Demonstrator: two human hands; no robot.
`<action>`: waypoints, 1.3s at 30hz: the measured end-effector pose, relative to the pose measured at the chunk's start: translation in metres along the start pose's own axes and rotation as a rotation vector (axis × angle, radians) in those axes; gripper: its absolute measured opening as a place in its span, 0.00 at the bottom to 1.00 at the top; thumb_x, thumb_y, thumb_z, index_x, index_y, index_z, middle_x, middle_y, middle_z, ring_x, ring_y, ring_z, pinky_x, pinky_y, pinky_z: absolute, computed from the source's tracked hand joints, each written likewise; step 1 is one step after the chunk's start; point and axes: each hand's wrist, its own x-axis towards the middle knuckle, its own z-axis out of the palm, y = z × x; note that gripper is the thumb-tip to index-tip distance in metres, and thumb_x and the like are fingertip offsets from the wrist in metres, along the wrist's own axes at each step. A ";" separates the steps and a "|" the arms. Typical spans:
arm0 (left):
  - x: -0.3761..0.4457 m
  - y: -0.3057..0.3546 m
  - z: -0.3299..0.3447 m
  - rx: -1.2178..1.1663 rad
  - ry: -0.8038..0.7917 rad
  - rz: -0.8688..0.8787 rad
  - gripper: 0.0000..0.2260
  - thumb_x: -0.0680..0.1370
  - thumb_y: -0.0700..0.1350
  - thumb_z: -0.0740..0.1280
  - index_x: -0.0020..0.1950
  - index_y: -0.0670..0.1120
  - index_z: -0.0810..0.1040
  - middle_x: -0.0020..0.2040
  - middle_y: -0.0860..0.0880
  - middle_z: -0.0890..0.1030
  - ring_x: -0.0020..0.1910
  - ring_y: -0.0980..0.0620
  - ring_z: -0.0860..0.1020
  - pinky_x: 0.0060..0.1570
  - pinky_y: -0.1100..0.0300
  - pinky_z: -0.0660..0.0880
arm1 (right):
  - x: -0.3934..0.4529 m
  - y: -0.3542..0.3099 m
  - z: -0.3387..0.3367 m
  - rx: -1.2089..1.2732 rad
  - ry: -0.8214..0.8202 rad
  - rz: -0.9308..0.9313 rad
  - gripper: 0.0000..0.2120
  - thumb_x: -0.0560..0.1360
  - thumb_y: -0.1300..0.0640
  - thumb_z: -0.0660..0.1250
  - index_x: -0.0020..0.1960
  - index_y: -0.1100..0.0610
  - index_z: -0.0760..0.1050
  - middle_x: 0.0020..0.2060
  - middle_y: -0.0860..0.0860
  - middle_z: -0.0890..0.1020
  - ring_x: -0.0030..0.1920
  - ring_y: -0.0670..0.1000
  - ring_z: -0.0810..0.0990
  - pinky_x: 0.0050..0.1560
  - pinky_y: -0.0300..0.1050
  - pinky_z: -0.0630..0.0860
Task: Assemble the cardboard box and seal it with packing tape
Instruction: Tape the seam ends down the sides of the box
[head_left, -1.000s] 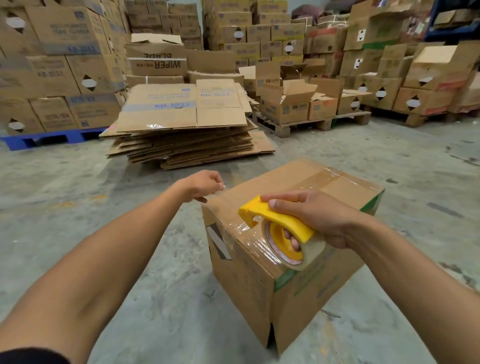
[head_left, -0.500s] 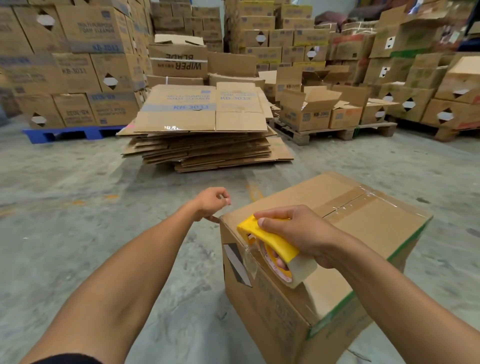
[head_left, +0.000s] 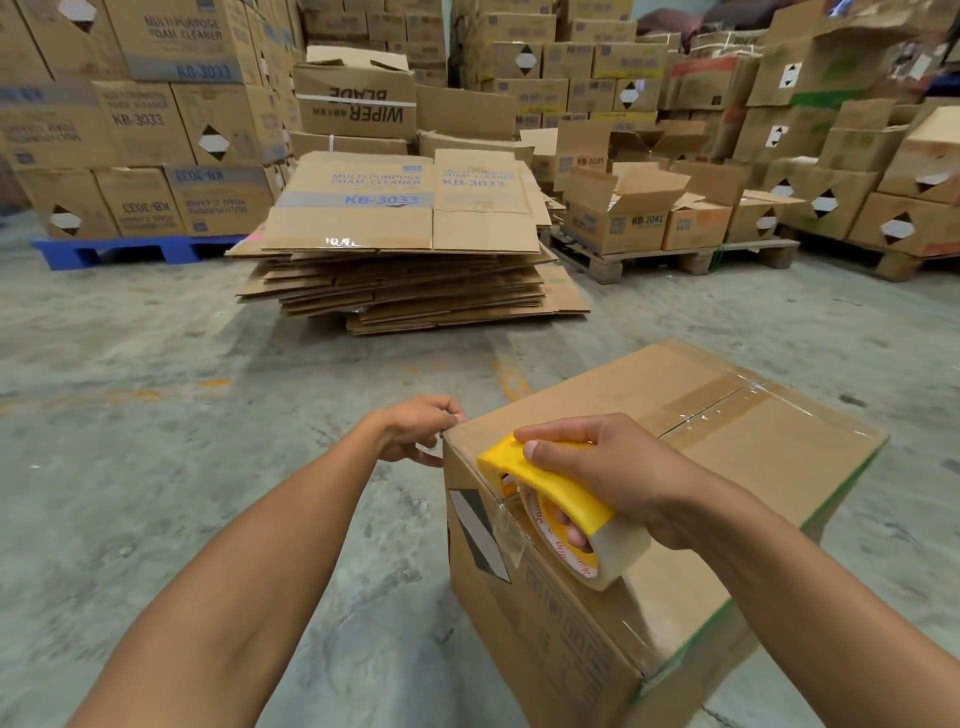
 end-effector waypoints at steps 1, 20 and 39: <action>0.001 -0.001 0.001 -0.034 -0.019 -0.027 0.04 0.77 0.42 0.63 0.49 0.48 0.77 0.50 0.45 0.73 0.42 0.48 0.68 0.47 0.51 0.81 | 0.000 0.000 0.000 0.000 0.001 0.001 0.10 0.78 0.55 0.69 0.58 0.49 0.81 0.23 0.57 0.80 0.19 0.54 0.76 0.22 0.41 0.76; -0.058 -0.021 0.050 0.439 0.129 0.799 0.23 0.84 0.51 0.44 0.74 0.52 0.69 0.73 0.58 0.67 0.75 0.62 0.59 0.72 0.67 0.55 | -0.010 -0.001 -0.009 -0.073 0.007 0.105 0.09 0.79 0.55 0.67 0.58 0.53 0.82 0.24 0.58 0.77 0.18 0.53 0.74 0.21 0.41 0.75; -0.068 -0.015 0.081 0.761 0.099 0.825 0.24 0.80 0.35 0.54 0.74 0.51 0.69 0.75 0.51 0.68 0.75 0.53 0.63 0.77 0.51 0.51 | -0.014 -0.005 -0.010 -0.137 0.072 0.175 0.13 0.81 0.57 0.64 0.60 0.65 0.79 0.25 0.60 0.77 0.17 0.51 0.74 0.20 0.41 0.76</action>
